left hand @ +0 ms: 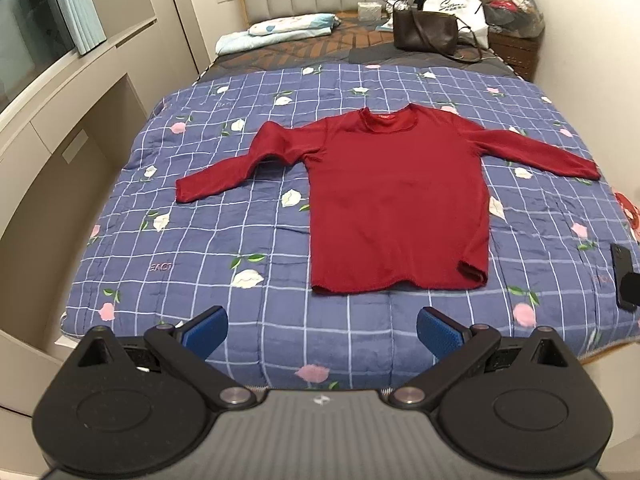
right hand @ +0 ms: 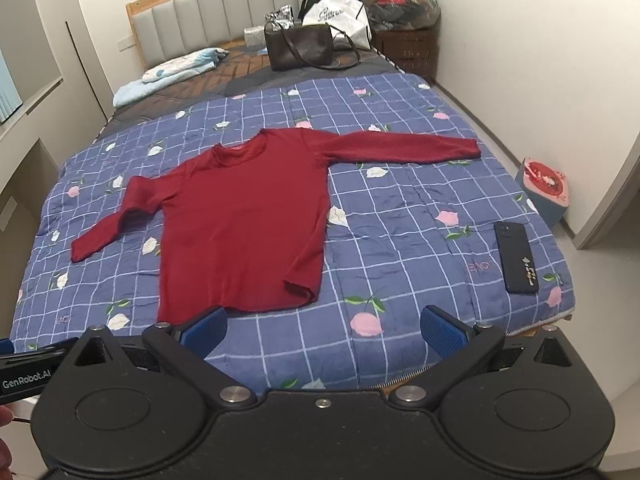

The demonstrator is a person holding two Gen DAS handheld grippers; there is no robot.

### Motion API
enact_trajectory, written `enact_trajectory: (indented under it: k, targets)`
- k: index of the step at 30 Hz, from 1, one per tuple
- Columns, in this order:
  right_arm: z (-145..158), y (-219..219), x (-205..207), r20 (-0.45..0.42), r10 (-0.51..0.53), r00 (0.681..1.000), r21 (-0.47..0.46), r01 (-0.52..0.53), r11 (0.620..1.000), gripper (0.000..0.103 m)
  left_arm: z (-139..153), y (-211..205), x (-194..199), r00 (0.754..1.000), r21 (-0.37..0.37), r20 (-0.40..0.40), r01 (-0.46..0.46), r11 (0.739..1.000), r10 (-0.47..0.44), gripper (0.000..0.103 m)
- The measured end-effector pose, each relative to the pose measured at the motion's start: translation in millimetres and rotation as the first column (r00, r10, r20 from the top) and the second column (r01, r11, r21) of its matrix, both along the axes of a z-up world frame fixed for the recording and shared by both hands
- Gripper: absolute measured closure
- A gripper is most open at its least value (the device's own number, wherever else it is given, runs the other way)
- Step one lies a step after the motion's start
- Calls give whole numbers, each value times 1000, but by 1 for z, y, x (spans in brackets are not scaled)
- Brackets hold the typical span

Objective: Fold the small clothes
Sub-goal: 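Reach the right gripper to a sweater sleeve cuff and close on it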

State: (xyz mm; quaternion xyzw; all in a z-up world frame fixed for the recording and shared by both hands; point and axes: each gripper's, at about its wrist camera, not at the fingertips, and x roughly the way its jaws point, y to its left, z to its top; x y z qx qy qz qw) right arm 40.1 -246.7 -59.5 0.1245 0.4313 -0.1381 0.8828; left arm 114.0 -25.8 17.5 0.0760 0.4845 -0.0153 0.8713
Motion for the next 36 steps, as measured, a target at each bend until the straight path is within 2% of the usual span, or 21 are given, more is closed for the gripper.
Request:
enact_trajectory:
  k: [9,14,19,23,29,32,36]
  targets:
    - [-25,-74,94,-85,21,996,39,-17,999,0,-19,-61,83,997,0,-64,-31,1000,31,0]
    - [-51,-125,140,-99,26,995,69,-19,997,0,-43,-111,129,997,-36,-79,1,999,-4,0]
    - [-88,-183,179,-131,5,991,44,1,999,0,-89,-172,171,986,-7,-154,59,998,-59,0]
    - [-120,-237,203,-131,-29,991,29,33,999,0,-133,-221,198,975,28,-182,132,991,-124,0]
    - [-169,-322,237,-69,-78,995,112,85,990,1,-214,-271,229,957,48,-224,200,979,-185,0]
    - [-194,-363,257,-35,-124,992,154,128,980,1,-251,-282,237,948,60,-252,218,974,-197,0]
    - [-227,-414,285,-23,-224,974,207,224,952,2,-290,-288,242,921,19,-329,225,974,-206,1]
